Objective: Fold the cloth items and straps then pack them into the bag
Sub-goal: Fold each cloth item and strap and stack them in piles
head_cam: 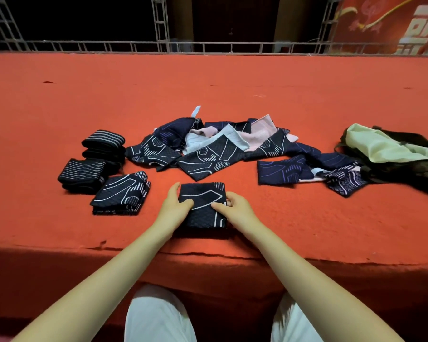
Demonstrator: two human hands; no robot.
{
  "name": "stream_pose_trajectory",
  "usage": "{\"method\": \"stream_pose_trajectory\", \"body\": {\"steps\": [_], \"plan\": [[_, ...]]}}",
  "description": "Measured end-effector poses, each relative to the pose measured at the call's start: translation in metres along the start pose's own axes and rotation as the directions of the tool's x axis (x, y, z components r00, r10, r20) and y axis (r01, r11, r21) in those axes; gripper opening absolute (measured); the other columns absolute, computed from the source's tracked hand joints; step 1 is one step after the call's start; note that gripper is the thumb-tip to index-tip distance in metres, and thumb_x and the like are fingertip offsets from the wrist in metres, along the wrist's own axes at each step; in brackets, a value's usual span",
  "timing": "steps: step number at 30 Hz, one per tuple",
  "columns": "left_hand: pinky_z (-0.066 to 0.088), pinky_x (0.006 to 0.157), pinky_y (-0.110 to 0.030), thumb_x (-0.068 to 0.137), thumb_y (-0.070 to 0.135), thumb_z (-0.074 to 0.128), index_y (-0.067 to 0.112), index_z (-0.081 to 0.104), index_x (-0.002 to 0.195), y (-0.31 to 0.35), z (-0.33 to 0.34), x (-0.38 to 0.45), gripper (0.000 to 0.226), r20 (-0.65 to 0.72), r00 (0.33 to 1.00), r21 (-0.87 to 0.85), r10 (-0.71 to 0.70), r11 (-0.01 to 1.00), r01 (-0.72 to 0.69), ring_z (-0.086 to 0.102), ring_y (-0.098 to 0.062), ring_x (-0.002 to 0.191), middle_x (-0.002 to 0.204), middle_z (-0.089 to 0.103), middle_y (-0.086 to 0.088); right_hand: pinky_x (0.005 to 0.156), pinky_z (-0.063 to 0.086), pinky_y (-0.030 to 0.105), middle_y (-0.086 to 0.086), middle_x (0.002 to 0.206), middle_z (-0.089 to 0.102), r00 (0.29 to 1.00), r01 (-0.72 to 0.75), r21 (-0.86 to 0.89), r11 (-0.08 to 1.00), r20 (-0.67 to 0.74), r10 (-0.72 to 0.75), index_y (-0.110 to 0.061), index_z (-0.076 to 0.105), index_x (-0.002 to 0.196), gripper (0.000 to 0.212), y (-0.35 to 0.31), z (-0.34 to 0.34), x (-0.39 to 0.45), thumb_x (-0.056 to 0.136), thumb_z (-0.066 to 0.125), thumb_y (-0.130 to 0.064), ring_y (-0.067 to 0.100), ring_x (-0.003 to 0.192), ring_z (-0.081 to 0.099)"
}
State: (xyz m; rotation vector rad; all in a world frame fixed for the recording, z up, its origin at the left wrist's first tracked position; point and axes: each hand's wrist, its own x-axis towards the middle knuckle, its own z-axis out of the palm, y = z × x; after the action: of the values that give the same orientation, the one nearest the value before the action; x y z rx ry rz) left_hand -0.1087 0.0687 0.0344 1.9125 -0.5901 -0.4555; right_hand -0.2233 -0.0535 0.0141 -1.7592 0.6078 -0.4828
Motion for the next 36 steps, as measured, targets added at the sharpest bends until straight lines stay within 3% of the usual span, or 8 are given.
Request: {"method": "stream_pose_trajectory", "body": {"steps": [6,10,13,16,23,26,30,36], "plan": [[0.041,0.097,-0.033,0.083,0.009,0.058,0.020,0.031,0.145,-0.008,-0.070,0.021,0.068,-0.251,0.962,0.074,0.108,0.993,-0.092,0.055,-0.023,0.106,0.112,0.058,-0.007,0.048,0.038,0.012,-0.009,0.067,0.060,0.997,0.070,-0.084,0.994,0.024,-0.068,-0.019,0.064,0.087,0.004,-0.037,0.064,0.033,0.089,0.061,-0.016,-0.007,0.048,0.053],[0.036,0.083,-0.021,0.083,0.006,0.060,0.016,0.051,0.132,-0.010,-0.123,0.034,0.050,-0.454,0.855,0.165,0.251,0.967,-0.196,0.051,-0.017,0.095,0.105,0.056,-0.006,0.073,0.043,0.028,0.007,0.095,0.069,0.994,0.094,-0.139,0.986,0.065,-0.086,-0.007,0.067,0.098,0.020,-0.066,0.117,0.064,0.091,0.053,-0.020,0.013,0.082,0.058],[0.032,0.082,-0.014,0.084,0.003,0.057,0.013,0.058,0.124,-0.021,-0.152,0.046,0.041,-0.501,0.811,0.249,0.303,0.948,-0.201,0.048,-0.012,0.094,0.112,0.055,-0.011,0.075,0.044,0.030,0.008,0.097,0.069,0.995,0.082,-0.117,0.990,0.063,-0.075,-0.008,0.064,0.092,0.017,-0.085,0.149,0.082,0.090,0.050,-0.017,0.021,0.089,0.059],[0.038,0.092,-0.022,0.084,-0.002,0.054,0.008,0.059,0.121,-0.040,-0.167,0.057,0.038,-0.505,0.818,0.269,0.278,0.950,-0.157,0.054,-0.020,0.100,0.118,0.052,-0.017,0.068,0.040,0.028,0.006,0.088,0.067,0.998,0.048,-0.103,0.993,0.035,-0.045,-0.010,0.064,0.089,0.014,-0.085,0.172,0.092,0.088,0.050,-0.012,0.023,0.084,0.060],[0.040,0.096,-0.038,0.087,0.013,0.056,0.021,0.069,0.105,-0.084,-0.161,0.061,0.023,-0.403,0.906,0.478,0.128,0.874,0.089,0.051,-0.034,0.107,0.112,0.052,-0.013,0.093,0.040,0.028,0.012,0.125,0.062,0.999,-0.038,-0.187,0.982,-0.043,0.030,-0.007,0.056,0.127,0.037,-0.050,0.195,0.084,0.092,0.053,-0.018,0.027,0.117,0.055],[0.034,0.096,-0.042,0.089,0.020,0.055,0.027,0.069,0.102,-0.084,-0.162,0.058,0.020,-0.467,0.873,0.543,0.140,0.825,0.158,0.040,-0.032,0.116,0.113,0.052,-0.007,0.085,0.047,0.035,0.011,0.107,0.067,1.000,-0.018,-0.185,0.983,0.001,0.018,-0.009,0.057,0.124,0.038,-0.045,0.193,0.085,0.091,0.057,-0.028,0.028,0.095,0.063],[0.031,0.098,-0.039,0.081,0.009,0.056,0.024,0.069,0.098,-0.062,-0.143,0.053,0.026,-0.464,0.845,0.532,0.264,0.846,0.028,0.038,-0.030,0.117,0.113,0.051,-0.005,0.048,0.047,0.027,0.005,0.074,0.061,0.993,-0.111,-0.042,0.993,0.025,0.112,-0.010,0.054,0.115,0.027,-0.048,0.182,0.082,0.094,0.049,-0.025,0.016,0.053,0.056],[0.039,0.089,-0.028,0.080,0.006,0.053,0.020,0.069,0.099,-0.013,-0.094,0.046,0.029,-0.388,0.845,0.294,0.368,0.918,-0.265,0.052,-0.022,0.098,0.100,0.056,-0.003,0.034,0.034,0.014,0.002,0.066,0.053,0.989,-0.122,0.110,0.986,-0.067,0.130,-0.011,0.054,0.116,0.027,-0.044,0.124,0.078,0.095,0.037,-0.008,0.012,0.049,0.047]]}}
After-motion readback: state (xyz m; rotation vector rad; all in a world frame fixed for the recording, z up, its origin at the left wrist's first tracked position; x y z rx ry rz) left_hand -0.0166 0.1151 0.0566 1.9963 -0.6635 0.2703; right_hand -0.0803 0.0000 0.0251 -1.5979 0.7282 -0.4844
